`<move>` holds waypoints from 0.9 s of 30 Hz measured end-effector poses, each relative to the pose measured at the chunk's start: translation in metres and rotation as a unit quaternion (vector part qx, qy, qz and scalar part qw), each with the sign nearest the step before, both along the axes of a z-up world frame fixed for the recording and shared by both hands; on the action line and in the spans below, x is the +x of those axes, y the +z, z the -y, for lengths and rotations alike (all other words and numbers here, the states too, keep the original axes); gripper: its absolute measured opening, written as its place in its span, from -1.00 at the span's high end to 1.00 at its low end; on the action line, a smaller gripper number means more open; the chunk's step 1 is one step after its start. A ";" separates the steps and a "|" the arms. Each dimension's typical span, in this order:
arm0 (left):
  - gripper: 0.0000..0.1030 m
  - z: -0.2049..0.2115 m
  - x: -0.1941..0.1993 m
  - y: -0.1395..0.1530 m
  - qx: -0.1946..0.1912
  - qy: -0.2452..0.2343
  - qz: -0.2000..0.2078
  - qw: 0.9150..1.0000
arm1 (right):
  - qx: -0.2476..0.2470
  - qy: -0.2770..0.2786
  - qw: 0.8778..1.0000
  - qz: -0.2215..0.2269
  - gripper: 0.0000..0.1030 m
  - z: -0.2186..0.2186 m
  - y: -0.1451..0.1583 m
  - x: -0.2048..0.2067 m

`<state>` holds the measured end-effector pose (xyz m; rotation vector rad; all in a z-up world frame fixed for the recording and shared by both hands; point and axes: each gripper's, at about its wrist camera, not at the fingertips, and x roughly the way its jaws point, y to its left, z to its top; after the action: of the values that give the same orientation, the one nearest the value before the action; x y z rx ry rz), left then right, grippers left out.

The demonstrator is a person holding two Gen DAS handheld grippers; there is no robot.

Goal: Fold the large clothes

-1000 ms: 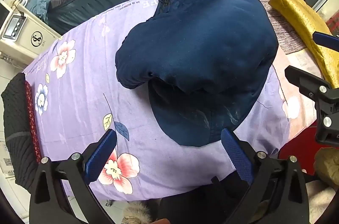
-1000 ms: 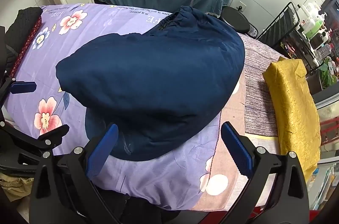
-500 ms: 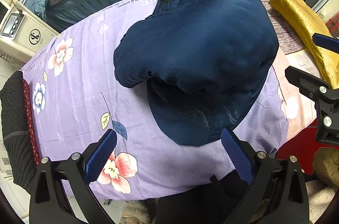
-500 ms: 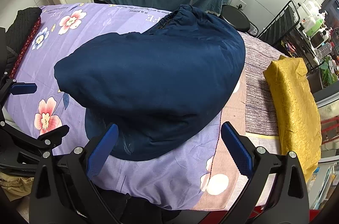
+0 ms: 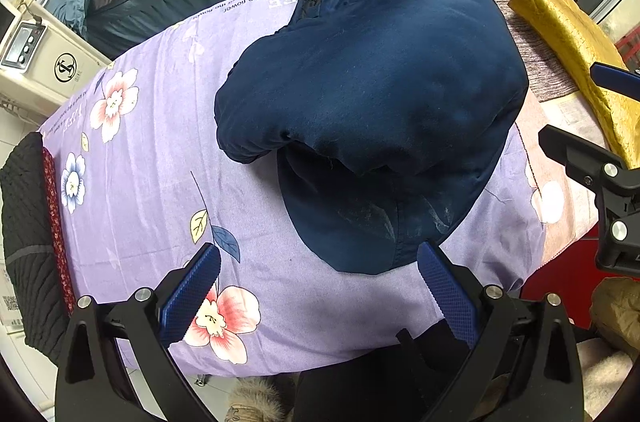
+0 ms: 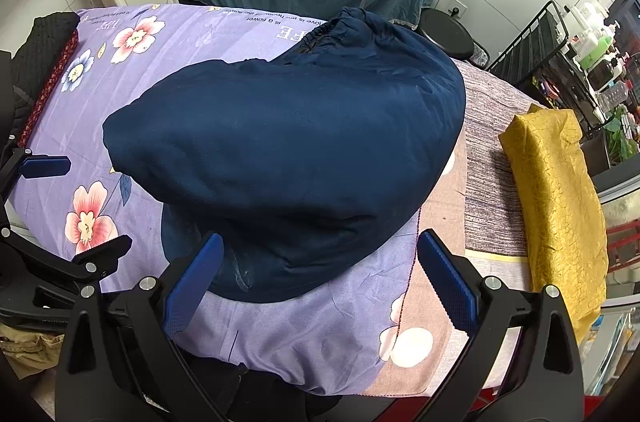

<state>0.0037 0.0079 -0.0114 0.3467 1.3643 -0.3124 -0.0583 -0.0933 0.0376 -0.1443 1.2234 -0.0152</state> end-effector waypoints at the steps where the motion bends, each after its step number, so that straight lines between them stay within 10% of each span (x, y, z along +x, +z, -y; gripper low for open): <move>1: -0.88 0.000 0.000 0.000 0.000 0.000 0.000 1.000 | 0.000 0.000 1.000 0.000 -0.86 0.000 0.000 0.000; 27: -0.88 -0.001 -0.003 -0.005 0.002 -0.002 -0.008 1.000 | 0.001 -0.001 1.000 -0.002 -0.86 -0.001 -0.001 0.000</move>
<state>0.0004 0.0086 -0.0166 0.3509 1.3806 -0.3163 -0.0587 -0.0928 0.0362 -0.1416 1.2279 -0.0147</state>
